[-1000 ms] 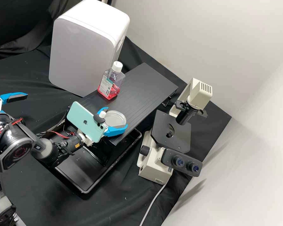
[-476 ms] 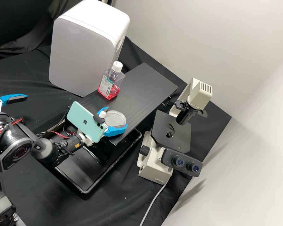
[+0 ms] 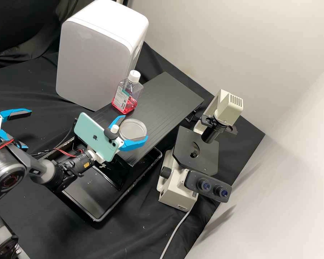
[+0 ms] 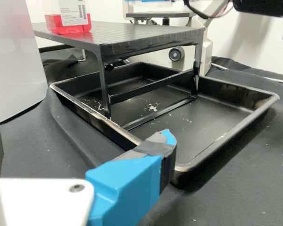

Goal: Remove the lid from the petri dish

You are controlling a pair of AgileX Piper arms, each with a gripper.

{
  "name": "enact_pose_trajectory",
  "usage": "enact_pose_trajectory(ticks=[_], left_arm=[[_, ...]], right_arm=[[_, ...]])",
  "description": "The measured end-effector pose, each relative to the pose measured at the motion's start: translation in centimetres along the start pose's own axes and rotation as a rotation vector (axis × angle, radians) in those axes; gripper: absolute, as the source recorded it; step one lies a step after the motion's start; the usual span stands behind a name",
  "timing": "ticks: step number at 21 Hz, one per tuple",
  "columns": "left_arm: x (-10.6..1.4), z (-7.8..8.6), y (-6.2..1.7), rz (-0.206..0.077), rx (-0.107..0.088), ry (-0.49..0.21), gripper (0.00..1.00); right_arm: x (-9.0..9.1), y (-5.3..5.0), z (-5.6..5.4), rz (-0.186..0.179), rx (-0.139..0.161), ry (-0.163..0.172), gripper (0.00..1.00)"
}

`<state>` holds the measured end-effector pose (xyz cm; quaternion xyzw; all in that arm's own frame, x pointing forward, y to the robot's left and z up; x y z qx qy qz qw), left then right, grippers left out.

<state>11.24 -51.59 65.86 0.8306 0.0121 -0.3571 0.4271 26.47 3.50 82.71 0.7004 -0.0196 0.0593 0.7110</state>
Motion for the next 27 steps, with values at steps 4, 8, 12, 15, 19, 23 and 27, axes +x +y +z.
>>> enact_pose_trajectory(ticks=[4,8,12,15,19,23,27], left_arm=[[0.0,0.0,0.0,0.0,0.0,0.0,1.0],[0.0,0.0,0.0,0.0,0.0,0.0,1.0],[0.0,0.0,-0.01,0.0,0.0,-0.001,1.0],[0.0,0.1,-0.05,-0.002,0.002,-0.005,1.0],[0.0,0.1,-0.14,-0.006,0.004,-0.003,1.0],[0.1,0.0,-0.27,-0.013,0.008,-0.001,1.0],[0.1,0.0,-0.27,-0.013,0.008,-0.001,1.0]], right_arm=[[-0.1,0.1,-0.1,0.001,-0.001,0.004,0.0],[-0.1,0.1,-0.1,0.001,-0.001,0.004,0.0],[0.1,-0.7,0.3,-0.025,-0.001,-0.008,0.0],[0.2,-1.8,1.0,-0.065,-0.003,-0.034,0.0],[0.3,-2.5,1.7,-0.079,-0.002,-0.056,0.0],[0.3,-2.6,1.9,-0.076,-0.003,-0.054,0.0],[0.3,-2.6,1.9,-0.076,-0.003,-0.054,1.0]])
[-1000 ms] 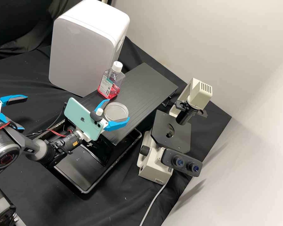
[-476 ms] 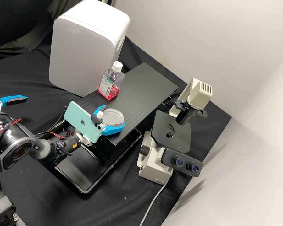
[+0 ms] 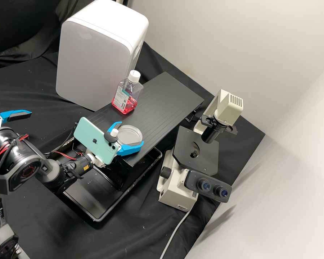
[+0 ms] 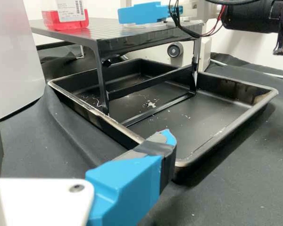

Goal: Remove the lid from the petri dish

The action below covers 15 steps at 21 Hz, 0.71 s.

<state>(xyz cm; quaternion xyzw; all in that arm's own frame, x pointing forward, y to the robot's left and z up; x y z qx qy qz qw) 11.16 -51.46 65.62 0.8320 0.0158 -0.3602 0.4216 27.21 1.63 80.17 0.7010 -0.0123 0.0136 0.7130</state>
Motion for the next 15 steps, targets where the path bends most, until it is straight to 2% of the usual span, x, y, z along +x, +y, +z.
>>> enact_pose_trajectory(ticks=[6,11,15], left_arm=[[0.0,0.0,0.0,0.0,0.0,0.0,1.0],[0.0,0.0,0.0,0.0,0.0,0.0,1.0],[0.0,0.0,0.0,0.0,0.0,0.0,1.0]], right_arm=[[-0.04,0.13,-0.12,0.005,0.0,0.004,1.0],[-0.19,0.85,-0.41,0.031,0.001,0.015,1.0],[-0.22,0.94,-0.46,0.035,0.001,0.017,1.0]])
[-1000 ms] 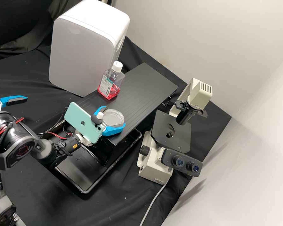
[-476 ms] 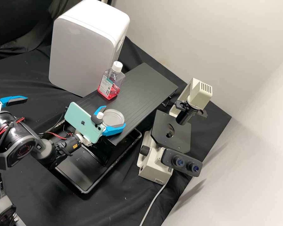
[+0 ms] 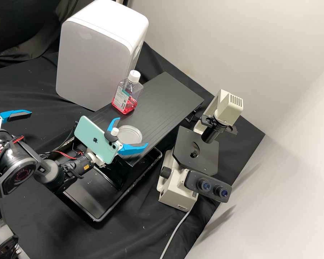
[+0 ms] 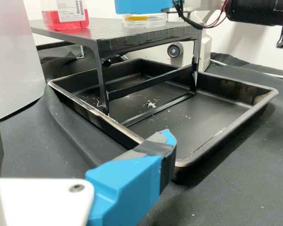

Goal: Remove the lid from the petri dish

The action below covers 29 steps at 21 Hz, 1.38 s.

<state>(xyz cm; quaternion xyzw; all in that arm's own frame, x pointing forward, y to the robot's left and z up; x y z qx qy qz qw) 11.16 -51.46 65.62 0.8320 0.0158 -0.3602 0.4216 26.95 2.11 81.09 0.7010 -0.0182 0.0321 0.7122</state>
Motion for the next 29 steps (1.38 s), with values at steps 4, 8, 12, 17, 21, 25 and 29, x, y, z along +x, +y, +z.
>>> enact_pose_trajectory(ticks=[4,8,12,17,21,25,29], left_arm=[[0.0,0.0,0.0,0.0,0.0,0.0,1.0],[0.0,0.0,0.0,0.0,0.0,0.0,1.0],[0.04,0.03,0.03,0.002,0.001,-0.001,1.0],[0.04,0.03,0.03,0.002,0.001,-0.001,1.0],[0.04,0.03,0.03,0.002,0.001,-0.001,1.0],[0.02,0.09,0.01,0.001,0.002,-0.003,1.0],[0.02,0.09,0.01,0.001,0.002,-0.003,1.0]], right_arm=[[0.0,0.0,0.0,0.0,0.0,0.0,1.0],[0.0,0.0,0.0,0.0,0.0,0.0,1.0],[0.0,0.0,0.0,0.0,0.0,0.0,1.0],[0.0,0.0,0.0,0.0,0.008,0.0,0.0],[0.0,-0.02,-0.02,-0.002,0.013,0.003,0.0],[0.0,-0.03,-0.03,-0.003,0.021,0.004,0.0],[0.0,-0.03,-0.03,-0.003,0.035,0.004,0.0]])
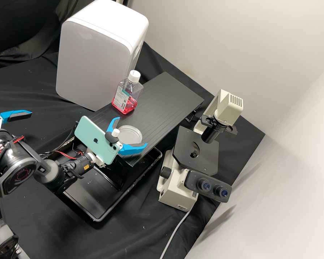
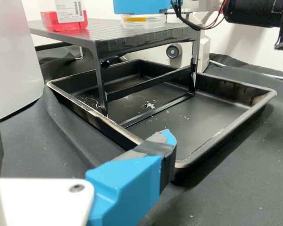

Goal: Remove the lid from the petri dish

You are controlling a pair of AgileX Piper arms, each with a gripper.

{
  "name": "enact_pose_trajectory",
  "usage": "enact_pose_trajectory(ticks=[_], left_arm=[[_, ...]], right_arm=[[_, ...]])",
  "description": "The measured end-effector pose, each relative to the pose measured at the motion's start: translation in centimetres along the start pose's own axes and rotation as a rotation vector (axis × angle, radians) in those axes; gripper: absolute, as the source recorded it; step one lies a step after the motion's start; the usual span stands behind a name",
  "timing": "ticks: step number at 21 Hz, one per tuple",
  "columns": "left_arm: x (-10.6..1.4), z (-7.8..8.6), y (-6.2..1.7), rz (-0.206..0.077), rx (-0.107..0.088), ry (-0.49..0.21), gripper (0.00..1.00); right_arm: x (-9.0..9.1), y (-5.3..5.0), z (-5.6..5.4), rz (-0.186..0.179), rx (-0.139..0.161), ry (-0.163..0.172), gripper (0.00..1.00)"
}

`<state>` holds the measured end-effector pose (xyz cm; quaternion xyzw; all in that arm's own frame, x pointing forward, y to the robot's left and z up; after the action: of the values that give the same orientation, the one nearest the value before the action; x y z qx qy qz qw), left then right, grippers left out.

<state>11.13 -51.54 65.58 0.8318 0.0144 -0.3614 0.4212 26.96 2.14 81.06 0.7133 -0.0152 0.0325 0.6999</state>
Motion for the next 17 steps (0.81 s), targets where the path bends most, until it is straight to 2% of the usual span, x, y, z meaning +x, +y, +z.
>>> enact_pose_trajectory(ticks=[17], left_arm=[[0.01,0.0,-0.02,-0.001,0.0,0.0,1.0]], right_arm=[[0.07,-0.08,0.4,-0.003,0.005,-0.017,0.0]])
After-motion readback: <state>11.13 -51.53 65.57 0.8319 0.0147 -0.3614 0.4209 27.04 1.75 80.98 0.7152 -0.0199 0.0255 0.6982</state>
